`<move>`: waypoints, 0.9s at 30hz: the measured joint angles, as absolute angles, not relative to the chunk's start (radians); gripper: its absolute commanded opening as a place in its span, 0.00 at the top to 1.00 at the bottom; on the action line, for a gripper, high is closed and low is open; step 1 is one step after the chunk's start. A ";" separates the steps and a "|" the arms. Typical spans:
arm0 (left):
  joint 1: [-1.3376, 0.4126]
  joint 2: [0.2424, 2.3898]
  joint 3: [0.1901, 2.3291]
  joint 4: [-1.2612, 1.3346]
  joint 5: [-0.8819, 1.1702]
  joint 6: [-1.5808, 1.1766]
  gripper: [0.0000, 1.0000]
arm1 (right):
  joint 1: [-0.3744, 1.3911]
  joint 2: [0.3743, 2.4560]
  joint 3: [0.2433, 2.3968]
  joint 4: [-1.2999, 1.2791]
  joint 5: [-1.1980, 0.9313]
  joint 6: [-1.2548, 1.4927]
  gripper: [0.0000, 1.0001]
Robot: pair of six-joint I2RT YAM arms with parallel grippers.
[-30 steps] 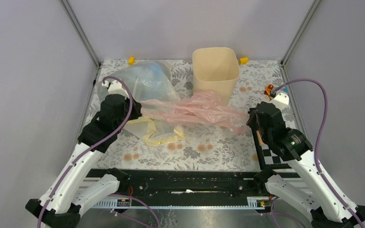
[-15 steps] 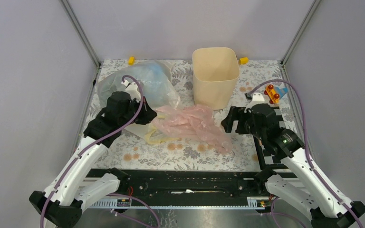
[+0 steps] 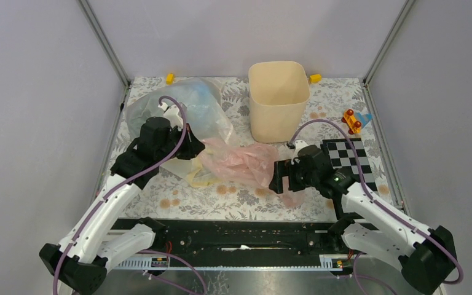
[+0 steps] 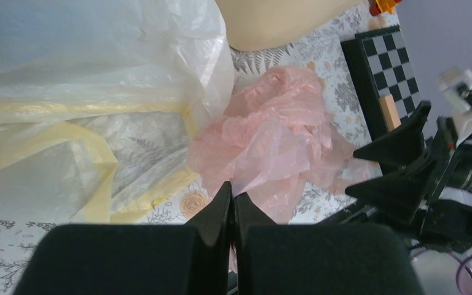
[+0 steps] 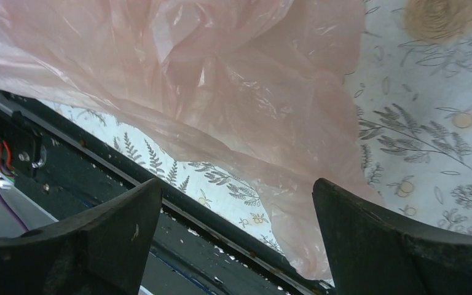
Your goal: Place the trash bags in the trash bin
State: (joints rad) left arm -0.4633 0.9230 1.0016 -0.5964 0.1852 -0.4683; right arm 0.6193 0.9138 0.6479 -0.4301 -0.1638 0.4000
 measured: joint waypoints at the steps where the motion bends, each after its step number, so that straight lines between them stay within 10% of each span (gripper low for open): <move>1: -0.463 0.926 1.006 -0.598 0.174 -0.468 0.99 | 0.638 0.930 0.643 -0.423 -0.157 0.402 0.00; 12: -0.463 0.957 1.116 -0.646 0.051 -0.467 1.00 | 0.706 1.028 0.640 -0.427 0.135 0.480 0.03; 15: -0.463 0.955 1.150 -0.661 0.031 -0.467 1.00 | 0.707 1.027 0.638 -0.430 0.196 0.497 0.57; 20: -0.463 0.910 1.165 -0.673 -0.032 -0.471 1.00 | 0.707 1.010 0.616 -0.427 0.250 0.547 0.77; 24: -0.465 0.857 1.167 -0.701 -0.075 -0.471 1.00 | 0.710 0.962 0.614 -0.439 0.327 0.603 0.77; 27: -0.466 0.861 1.172 -0.715 -0.076 -0.462 1.00 | 0.712 0.892 0.631 -0.487 0.430 0.667 0.59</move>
State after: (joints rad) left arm -0.4664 0.8608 1.1725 -0.7147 -0.0757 -0.4622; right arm 0.7120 0.8921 0.6312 -0.4873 0.4301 0.6666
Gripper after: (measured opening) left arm 0.002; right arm 0.249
